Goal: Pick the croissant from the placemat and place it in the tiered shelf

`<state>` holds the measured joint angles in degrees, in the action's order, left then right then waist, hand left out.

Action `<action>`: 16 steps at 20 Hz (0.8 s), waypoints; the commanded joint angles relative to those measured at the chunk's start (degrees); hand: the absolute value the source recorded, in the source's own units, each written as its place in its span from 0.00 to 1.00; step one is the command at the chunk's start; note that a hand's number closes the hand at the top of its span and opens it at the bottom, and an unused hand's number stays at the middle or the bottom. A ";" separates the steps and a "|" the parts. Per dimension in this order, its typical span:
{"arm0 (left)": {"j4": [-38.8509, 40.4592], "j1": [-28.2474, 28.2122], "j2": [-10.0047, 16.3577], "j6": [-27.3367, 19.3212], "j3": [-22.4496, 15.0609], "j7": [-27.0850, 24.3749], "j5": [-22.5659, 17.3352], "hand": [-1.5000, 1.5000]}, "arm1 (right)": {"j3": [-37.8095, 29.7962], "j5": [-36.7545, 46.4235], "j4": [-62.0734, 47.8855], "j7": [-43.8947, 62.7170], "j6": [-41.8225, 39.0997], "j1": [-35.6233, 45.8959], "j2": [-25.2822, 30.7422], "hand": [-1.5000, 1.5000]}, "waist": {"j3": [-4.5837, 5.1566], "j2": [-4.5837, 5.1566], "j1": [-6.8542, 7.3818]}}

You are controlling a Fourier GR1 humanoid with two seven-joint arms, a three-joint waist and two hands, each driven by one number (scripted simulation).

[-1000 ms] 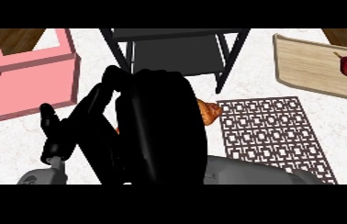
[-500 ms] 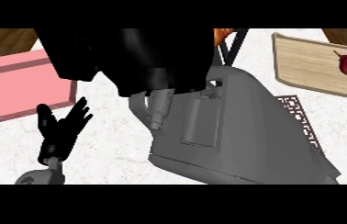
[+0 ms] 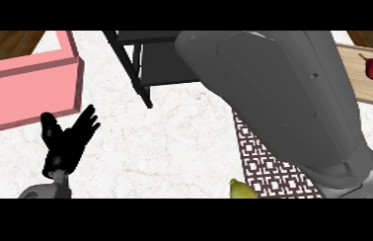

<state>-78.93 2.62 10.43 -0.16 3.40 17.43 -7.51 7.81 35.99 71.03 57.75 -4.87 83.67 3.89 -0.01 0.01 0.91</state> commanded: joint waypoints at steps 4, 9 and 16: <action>0.82 -1.75 0.30 1.11 0.40 -1.09 0.16 0.50 | -2.69 -1.17 -10.37 -9.66 -2.96 0.41 2.87 1.00 | 0.06 0.14 -0.09; -0.35 0.27 -0.28 0.53 0.43 0.39 0.00 0.50 | -2.22 2.47 -19.93 -15.68 2.73 0.84 0.53 1.00 | 0.07 0.26 0.28; 2.42 -0.16 1.20 2.69 1.49 -2.37 0.26 0.50 | -3.77 5.69 -30.33 -20.77 8.96 4.09 -0.48 1.00 | 0.09 0.36 0.36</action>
<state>-78.74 1.94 10.63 1.25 4.19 15.58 -7.16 4.35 39.98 45.48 39.87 1.20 86.96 4.08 -0.09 0.23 1.37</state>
